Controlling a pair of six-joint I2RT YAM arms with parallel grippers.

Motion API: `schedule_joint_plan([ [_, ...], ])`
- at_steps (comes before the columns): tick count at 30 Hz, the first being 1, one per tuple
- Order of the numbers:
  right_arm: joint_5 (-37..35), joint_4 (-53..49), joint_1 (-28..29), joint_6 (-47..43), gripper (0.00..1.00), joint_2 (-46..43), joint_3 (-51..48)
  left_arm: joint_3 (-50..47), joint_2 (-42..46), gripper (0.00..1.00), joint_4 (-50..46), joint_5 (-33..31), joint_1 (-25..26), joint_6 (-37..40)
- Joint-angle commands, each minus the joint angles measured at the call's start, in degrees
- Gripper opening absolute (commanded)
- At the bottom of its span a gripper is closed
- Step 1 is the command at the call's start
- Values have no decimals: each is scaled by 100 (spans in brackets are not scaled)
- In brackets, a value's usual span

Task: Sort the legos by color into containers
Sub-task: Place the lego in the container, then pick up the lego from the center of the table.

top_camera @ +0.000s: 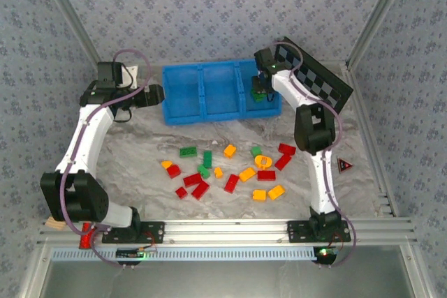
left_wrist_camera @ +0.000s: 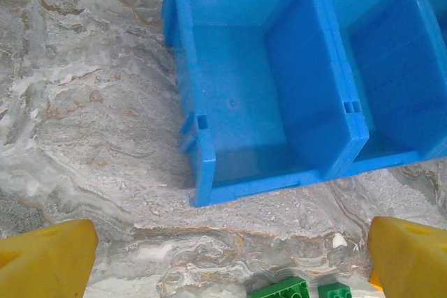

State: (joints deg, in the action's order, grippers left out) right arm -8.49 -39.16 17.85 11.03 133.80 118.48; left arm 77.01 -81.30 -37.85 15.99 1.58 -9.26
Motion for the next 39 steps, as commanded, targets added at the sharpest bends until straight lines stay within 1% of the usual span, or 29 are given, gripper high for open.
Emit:
schedule_joint_plan([
  [1,42,-257,-2,-188,31,248,490,113,31,99,-258,-79,-41,101],
  [7,-13,-275,0,-162,35,134,479,133,190,99,-267,-109,-36,152],
  [12,41,-349,72,-215,49,-413,133,157,207,99,-297,-175,-44,200],
  [15,36,-395,105,-215,53,-859,-257,156,161,99,-300,-174,-57,205],
  [19,76,-291,211,-166,54,-1739,-1205,185,98,99,-330,-56,-70,205],
  [23,347,-152,423,21,54,-2654,-2384,167,121,99,-320,25,-78,172],
  [28,558,110,811,170,64,-3396,-3786,76,175,99,-257,44,-65,161],
  [31,783,287,993,172,73,-3555,-4438,120,174,99,-276,69,-68,161],
  [33,851,329,1115,113,77,-3558,-4690,121,182,99,-284,66,-70,161],
  [35,849,325,1238,46,80,-3521,-4838,110,202,99,-286,43,-70,169],
  [39,693,168,1404,-13,81,-3349,-4878,115,221,99,-285,28,-68,170],
])
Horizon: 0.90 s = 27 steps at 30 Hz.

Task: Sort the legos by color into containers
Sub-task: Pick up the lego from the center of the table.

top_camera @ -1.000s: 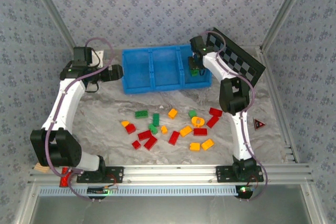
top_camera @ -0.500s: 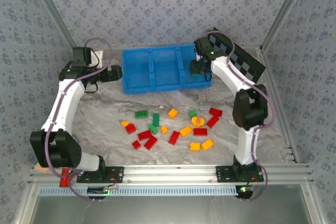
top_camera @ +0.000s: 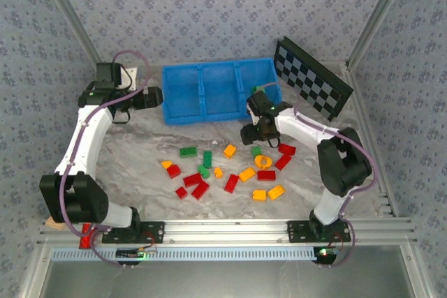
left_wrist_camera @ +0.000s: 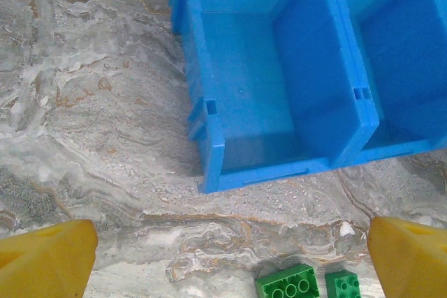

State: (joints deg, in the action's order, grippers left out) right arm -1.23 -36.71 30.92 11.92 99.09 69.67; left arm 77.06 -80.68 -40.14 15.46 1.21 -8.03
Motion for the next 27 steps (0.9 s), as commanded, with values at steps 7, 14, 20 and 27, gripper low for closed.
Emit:
schedule_joint_plan([
  [7,-4,-96,256,-16,78,432,-85,99,159,99,-55,85,-32,77],
  [14,-105,1,279,64,67,637,-373,150,45,99,-90,138,-31,73],
  [20,-191,-93,299,52,37,630,-437,152,77,99,-90,110,-35,68],
  [27,-429,-361,-241,-182,31,424,238,174,103,99,-108,71,-29,80],
])
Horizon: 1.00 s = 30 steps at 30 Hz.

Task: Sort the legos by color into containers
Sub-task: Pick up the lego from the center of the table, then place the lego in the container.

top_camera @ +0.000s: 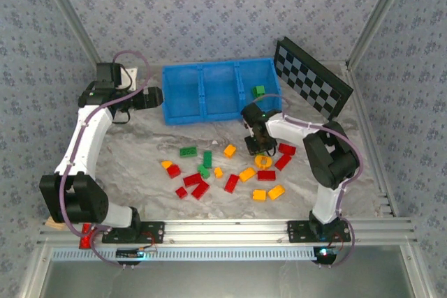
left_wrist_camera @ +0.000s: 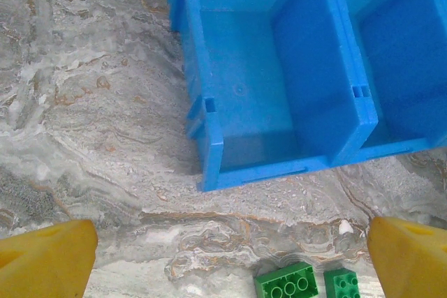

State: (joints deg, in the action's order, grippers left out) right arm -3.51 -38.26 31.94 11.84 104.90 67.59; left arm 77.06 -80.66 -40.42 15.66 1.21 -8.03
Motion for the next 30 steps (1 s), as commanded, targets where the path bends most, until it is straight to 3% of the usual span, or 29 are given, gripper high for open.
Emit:
schedule_joint_plan([
  [1,-216,-157,-433,-216,31,-167,558,178,103,99,-79,43,-32,80],
  [11,-418,-8,-1278,-952,31,773,2583,316,46,99,-131,-19,-41,114],
  [18,-361,52,-1357,-1042,31,1822,3668,415,16,99,-220,-132,-37,160],
  [23,-344,110,-1338,-1047,34,2113,3738,516,-32,99,-253,-199,-40,181],
  [30,-384,181,-1266,-1078,46,1911,3463,539,-145,99,-290,-199,-37,193],
])
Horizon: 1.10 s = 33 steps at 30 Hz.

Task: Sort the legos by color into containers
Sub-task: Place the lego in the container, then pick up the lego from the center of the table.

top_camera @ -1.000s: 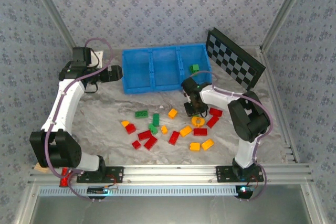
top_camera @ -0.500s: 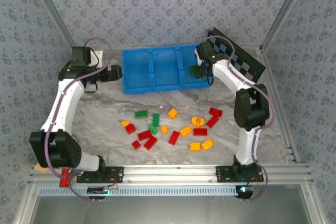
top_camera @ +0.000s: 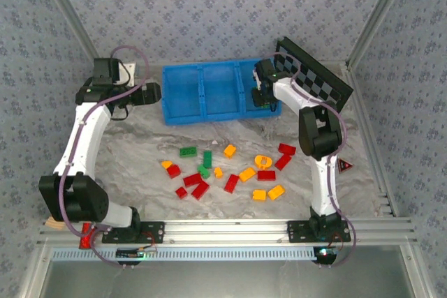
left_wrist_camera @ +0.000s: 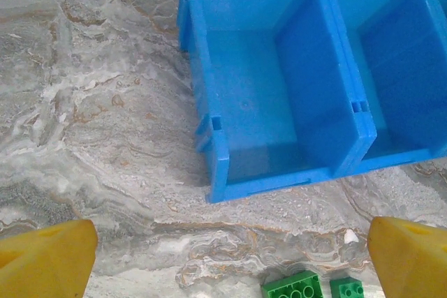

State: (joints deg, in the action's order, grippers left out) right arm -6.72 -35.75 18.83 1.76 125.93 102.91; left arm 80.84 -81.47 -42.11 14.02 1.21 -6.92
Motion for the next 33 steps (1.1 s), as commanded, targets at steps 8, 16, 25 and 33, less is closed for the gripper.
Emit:
schedule_joint_plan([
  [8,17,-418,137,-62,57,-780,-20,171,-84,99,-122,-16,-42,87],
  [16,669,-749,431,18,76,-2341,-1292,84,100,99,-75,95,-38,61],
  [25,847,-517,1052,811,100,-3727,-3719,-15,301,99,-6,193,-34,31],
  [33,779,-47,1508,1870,100,-4081,-4848,-93,299,99,49,276,-38,-9],
])
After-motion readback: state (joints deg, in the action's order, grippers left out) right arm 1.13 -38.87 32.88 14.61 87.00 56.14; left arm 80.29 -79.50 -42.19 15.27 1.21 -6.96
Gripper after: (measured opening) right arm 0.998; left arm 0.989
